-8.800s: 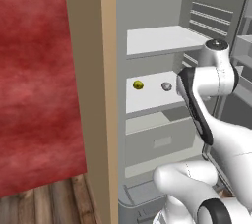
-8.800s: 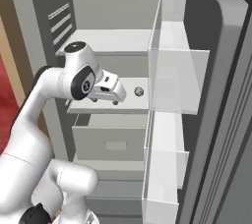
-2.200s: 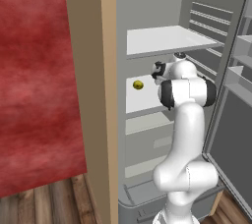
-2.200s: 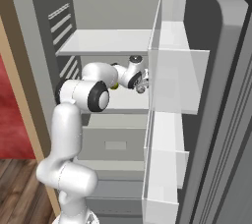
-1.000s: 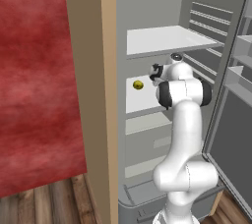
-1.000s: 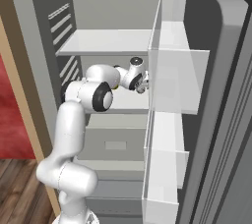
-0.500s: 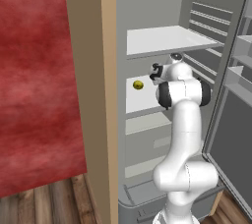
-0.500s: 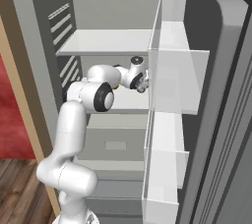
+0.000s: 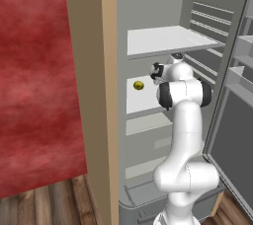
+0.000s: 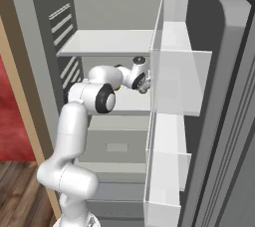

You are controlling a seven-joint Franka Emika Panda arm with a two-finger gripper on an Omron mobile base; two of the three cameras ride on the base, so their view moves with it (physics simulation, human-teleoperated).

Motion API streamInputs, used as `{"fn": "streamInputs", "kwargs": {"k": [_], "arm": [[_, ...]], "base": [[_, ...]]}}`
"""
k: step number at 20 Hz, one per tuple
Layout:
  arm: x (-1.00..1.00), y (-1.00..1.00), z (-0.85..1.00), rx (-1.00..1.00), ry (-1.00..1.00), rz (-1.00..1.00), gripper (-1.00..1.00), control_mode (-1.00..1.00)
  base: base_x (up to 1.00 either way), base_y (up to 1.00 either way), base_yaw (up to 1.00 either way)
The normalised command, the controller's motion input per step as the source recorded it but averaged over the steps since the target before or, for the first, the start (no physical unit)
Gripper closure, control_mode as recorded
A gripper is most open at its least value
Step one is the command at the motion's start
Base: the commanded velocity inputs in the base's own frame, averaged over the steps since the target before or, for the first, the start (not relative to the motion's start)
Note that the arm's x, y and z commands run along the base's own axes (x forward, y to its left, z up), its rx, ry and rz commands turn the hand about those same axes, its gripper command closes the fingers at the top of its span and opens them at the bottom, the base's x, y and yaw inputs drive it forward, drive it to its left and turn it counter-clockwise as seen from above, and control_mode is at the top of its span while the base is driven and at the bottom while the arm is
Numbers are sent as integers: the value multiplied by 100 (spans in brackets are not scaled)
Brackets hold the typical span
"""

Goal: Pick the egg and butter from the fridge and place them by the bowl for mixing.

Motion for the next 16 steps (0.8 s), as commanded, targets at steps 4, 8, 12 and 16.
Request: {"fn": "streamInputs", "kwargs": {"k": [4, 8, 12, 16], "arm": [[-25, 0, 0, 0, -7, 0, 100, -100], [0, 0, 0, 0, 0, 0, 100, -100], [-38, 3, 1, 0, -5, 0, 100, -100], [-76, 14, 10, 0, -6, 0, 100, -100]], "base": [[0, 0, 0], [0, 0, 0], [0, 0, 0], [0, 0, 0]]}}
